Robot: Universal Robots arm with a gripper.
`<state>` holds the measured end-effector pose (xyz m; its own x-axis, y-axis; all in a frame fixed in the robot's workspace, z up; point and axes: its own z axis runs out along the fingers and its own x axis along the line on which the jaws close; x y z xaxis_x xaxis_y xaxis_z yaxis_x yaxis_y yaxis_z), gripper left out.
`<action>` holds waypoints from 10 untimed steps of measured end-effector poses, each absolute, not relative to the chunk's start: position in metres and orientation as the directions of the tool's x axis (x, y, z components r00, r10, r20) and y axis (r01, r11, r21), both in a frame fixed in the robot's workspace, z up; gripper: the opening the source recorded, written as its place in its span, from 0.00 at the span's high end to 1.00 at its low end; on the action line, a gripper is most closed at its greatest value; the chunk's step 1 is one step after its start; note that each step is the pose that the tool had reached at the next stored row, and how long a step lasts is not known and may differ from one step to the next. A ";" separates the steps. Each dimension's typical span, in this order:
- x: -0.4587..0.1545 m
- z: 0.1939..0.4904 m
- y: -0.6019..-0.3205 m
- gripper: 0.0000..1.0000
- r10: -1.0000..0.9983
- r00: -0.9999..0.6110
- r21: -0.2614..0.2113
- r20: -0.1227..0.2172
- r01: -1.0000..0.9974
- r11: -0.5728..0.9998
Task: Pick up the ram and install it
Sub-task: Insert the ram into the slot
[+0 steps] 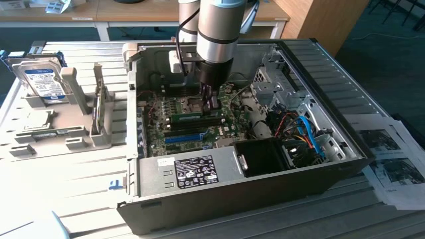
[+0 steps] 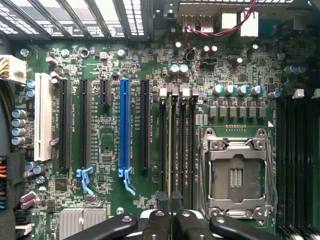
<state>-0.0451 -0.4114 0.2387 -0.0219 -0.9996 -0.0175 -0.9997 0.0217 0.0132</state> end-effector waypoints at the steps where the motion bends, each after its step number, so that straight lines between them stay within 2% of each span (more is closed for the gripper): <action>1: -0.045 0.238 -0.411 0.88 -1.000 -0.022 0.013 -0.018 -1.000 0.022; 10: -0.045 0.236 -0.411 0.88 -1.000 -0.022 0.013 -0.018 -1.000 0.022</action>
